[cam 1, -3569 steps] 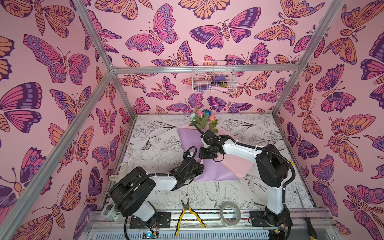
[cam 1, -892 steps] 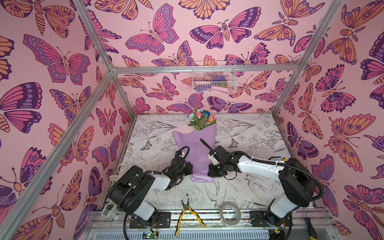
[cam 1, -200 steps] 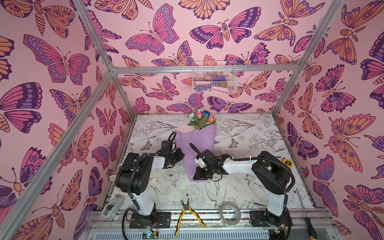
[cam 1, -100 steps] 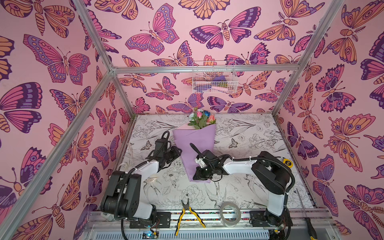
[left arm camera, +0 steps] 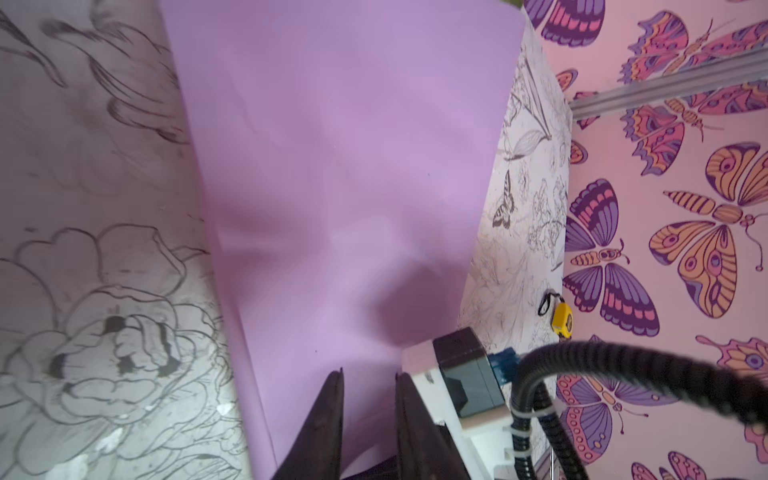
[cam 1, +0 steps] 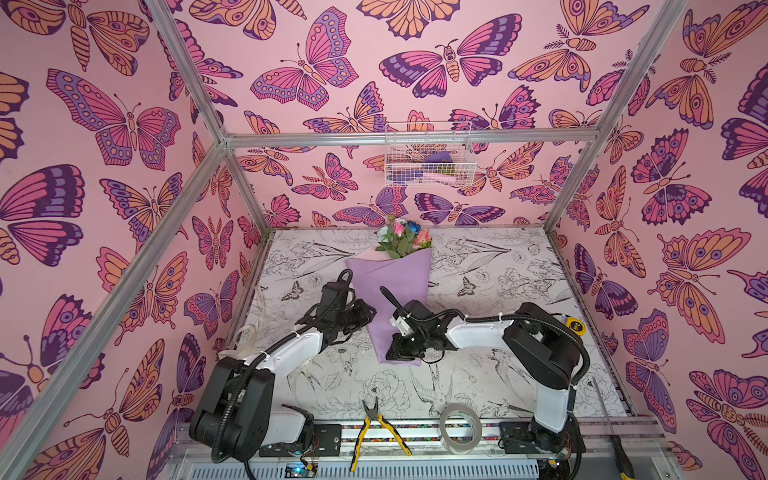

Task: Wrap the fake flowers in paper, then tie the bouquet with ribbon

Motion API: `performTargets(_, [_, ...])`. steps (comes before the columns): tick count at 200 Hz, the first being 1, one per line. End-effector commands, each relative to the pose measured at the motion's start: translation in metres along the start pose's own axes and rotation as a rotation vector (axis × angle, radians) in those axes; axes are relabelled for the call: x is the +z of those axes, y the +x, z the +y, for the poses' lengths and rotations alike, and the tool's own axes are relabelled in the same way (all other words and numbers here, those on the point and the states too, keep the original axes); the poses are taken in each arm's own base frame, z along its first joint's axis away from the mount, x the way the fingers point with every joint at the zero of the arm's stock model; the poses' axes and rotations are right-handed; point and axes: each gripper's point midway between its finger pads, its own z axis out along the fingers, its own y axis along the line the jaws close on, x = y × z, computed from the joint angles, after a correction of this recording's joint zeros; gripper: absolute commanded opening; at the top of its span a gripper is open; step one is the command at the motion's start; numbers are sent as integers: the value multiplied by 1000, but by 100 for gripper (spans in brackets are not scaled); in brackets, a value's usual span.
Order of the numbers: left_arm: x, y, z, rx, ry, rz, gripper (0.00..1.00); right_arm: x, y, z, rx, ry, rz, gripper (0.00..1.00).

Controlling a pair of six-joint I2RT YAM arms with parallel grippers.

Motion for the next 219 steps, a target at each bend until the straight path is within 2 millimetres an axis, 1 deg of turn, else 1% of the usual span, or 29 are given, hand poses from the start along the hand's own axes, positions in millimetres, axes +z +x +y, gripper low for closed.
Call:
performTargets(1, [12, 23, 16, -42, -28, 73, 18, 8, 12, -21, 37, 74, 20, 13])
performTargets(19, [18, 31, 22, -54, -43, 99, 13, 9, 12, -22, 41, 75, 18, 14])
performTargets(53, [29, 42, 35, -73, -66, 129, 9, 9, 11, -22, 45, 73, 11, 14])
performTargets(62, [33, 45, 41, -78, -79, 136, 8, 8, 9, -20, 42, 68, 7, 14])
performTargets(83, [39, 51, 57, -90, -125, 151, 0, 3, 6, -16, 40, 54, -3, 14])
performTargets(90, [41, 53, 60, -93, -134, 158, 0, 1, 4, -13, 39, 44, -6, 15])
performTargets(115, [44, 59, 70, -101, -163, 177, 0, -16, -6, 2, 23, -9, -43, 21])
performTargets(134, [45, 62, 75, -104, -174, 185, 0, -37, -18, 17, 5, -60, -86, 26])
performTargets(154, [44, 64, 76, -104, -176, 189, 0, -59, -28, 22, 3, -87, -134, 27])
performTargets(165, [44, 64, 77, -105, -177, 189, 0, -69, -33, 20, 14, -95, -155, 27])
performTargets(186, [44, 64, 76, -105, -175, 188, 0, -81, -39, 5, 54, -86, -185, 26])
performTargets(204, [44, 64, 76, -105, -176, 190, 0, -83, -43, -11, 104, -100, -196, 24])
performTargets(219, [45, 64, 77, -106, -179, 191, 0, -78, -44, -23, 144, -119, -192, 22])
